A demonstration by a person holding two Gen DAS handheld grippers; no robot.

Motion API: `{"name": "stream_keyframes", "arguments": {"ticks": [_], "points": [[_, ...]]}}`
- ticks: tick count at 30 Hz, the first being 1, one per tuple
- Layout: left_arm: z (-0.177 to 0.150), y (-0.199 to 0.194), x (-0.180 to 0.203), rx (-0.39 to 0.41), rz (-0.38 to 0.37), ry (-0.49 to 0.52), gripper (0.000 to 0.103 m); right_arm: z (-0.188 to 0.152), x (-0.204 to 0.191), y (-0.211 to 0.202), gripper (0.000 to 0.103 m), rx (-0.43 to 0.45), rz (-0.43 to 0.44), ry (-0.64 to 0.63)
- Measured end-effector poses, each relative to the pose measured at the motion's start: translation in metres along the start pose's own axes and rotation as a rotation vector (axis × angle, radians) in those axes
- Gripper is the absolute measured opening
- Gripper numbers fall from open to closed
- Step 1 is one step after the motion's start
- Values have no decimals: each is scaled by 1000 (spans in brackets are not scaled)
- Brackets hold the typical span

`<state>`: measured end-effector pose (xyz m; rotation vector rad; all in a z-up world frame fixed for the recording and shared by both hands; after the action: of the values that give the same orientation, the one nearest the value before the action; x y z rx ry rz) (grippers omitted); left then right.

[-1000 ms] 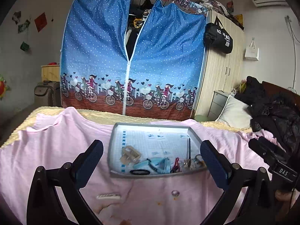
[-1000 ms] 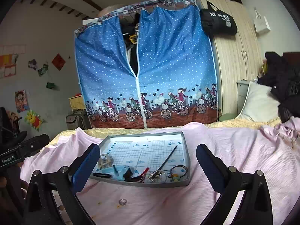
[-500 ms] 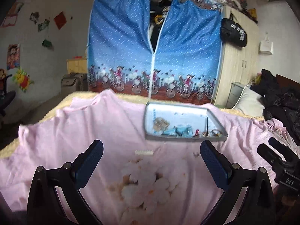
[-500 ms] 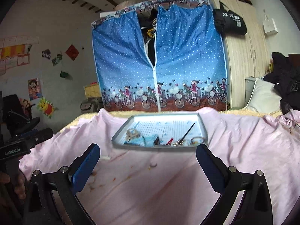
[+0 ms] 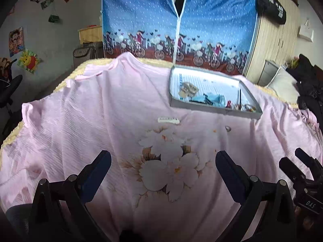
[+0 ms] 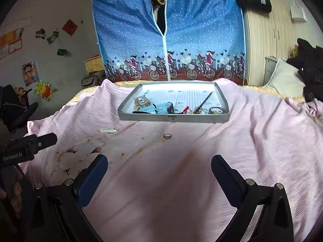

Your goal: Organize jewelry

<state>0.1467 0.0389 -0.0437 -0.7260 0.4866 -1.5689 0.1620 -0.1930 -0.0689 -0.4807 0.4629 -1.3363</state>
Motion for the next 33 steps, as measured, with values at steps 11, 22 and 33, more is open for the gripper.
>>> {"name": "stream_keyframes", "arguments": {"ticks": [11,22,33], "points": [[29,34,-1,-165,-36,80,101,9,16,31,103,-128,-69,5],[66,116,-17,-249,-115,262,101,32,24,99,103,-235,-24,-125],[50,187,-36,-358,-92,424,101,4,19,170,103,-331,65,-240]]}}
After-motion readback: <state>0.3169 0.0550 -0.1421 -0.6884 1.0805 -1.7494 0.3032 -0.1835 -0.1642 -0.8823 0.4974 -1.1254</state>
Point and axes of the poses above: each gripper's, at about its wrist camera, not at the fingertips, and y roughly the way its jaws point, x to its right, z to its top, the point moved 4 cm from there along y, roughly the way its jaws point, and after that the axes turned 8 degrees about -z, right-handed, at the moved point
